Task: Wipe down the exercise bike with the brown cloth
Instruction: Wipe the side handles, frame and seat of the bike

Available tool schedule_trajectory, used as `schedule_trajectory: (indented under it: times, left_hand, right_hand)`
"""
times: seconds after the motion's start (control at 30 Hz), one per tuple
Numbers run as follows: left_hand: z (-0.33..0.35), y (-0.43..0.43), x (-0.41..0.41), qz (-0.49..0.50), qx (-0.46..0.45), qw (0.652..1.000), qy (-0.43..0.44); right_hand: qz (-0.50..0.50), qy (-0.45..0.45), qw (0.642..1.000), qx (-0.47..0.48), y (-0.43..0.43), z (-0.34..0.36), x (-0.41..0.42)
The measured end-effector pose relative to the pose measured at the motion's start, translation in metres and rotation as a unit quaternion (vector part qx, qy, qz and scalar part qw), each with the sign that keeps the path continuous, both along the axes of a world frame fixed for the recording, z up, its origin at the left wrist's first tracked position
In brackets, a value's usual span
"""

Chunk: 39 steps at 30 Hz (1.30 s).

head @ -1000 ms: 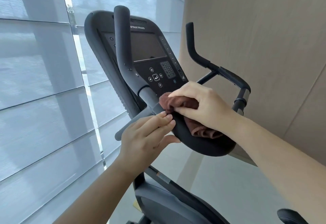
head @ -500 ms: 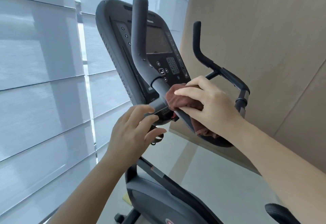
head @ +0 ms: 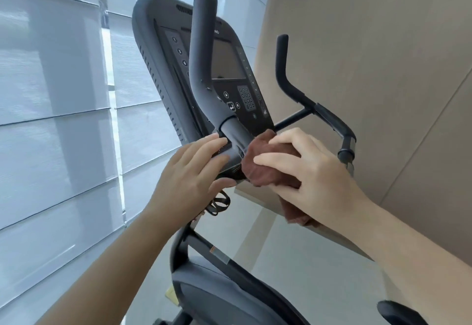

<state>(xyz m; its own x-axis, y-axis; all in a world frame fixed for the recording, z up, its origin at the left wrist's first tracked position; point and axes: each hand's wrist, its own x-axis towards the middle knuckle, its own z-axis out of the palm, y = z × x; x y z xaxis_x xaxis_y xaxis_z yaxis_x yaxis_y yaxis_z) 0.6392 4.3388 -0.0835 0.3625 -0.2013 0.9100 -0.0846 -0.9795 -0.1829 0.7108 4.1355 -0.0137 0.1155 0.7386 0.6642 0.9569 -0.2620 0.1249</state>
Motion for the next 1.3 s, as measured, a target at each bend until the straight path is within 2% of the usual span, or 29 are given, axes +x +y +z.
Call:
schedule_trajectory:
  times: [0.13, 0.2, 0.37, 0.47, 0.57, 0.7, 0.83, 0.93, 1.03, 1.13, 1.23, 1.3]
  left_hand:
    - [0.005, 0.008, 0.011, -0.045, 0.047, 0.998, -0.005]
    - [0.005, 0.013, 0.02, -0.077, 0.071, 0.994, 0.003]
    - [0.004, 0.022, 0.038, -0.164, 0.046, 0.985, 0.005]
    - [0.007, 0.021, 0.05, -0.163, 0.048, 0.985, 0.011]
    - [0.008, 0.016, 0.059, -0.2, 0.037, 0.979, 0.012]
    - [0.002, 0.018, 0.057, -0.213, 0.041, 0.976, 0.015]
    - [0.002, 0.018, 0.058, -0.234, 0.017, 0.972, 0.029]
    - [-0.001, 0.016, 0.058, -0.239, 0.002, 0.971, 0.028]
    - [-0.002, 0.016, 0.057, -0.222, 0.004, 0.974, 0.041]
    - [0.002, 0.019, 0.054, -0.216, 0.022, 0.975, 0.051]
    - [0.0, 0.021, 0.051, -0.224, 0.02, 0.973, 0.059]
    - [-0.001, 0.019, 0.05, -0.215, 0.016, 0.975, 0.061]
  right_hand:
    - [-0.014, 0.043, 0.998, 0.035, -0.033, -0.012, 0.002]
    - [-0.04, 0.035, 0.997, 0.059, -0.027, -0.013, -0.006]
    - [-0.159, -0.107, 0.98, 0.052, 0.029, -0.008, -0.02]
    - [-0.19, -0.154, 0.969, 0.044, 0.004, -0.029, -0.028]
    - [-0.218, -0.107, 0.964, 0.107, -0.028, -0.051, -0.04]
    - [-0.261, -0.092, 0.944, 0.179, 0.0, -0.049, -0.048]
    - [-0.309, -0.142, 0.927, 0.162, 0.046, -0.035, -0.046]
    - [-0.315, -0.175, 0.922, 0.141, 0.029, -0.048, -0.045]
    - [-0.297, -0.137, 0.929, 0.175, -0.003, -0.066, -0.057]
    - [-0.316, -0.103, 0.918, 0.218, 0.017, -0.058, -0.058]
    - [-0.337, -0.119, 0.91, 0.21, 0.054, -0.043, -0.05]
    - [-0.322, -0.129, 0.922, 0.173, 0.048, -0.045, -0.049]
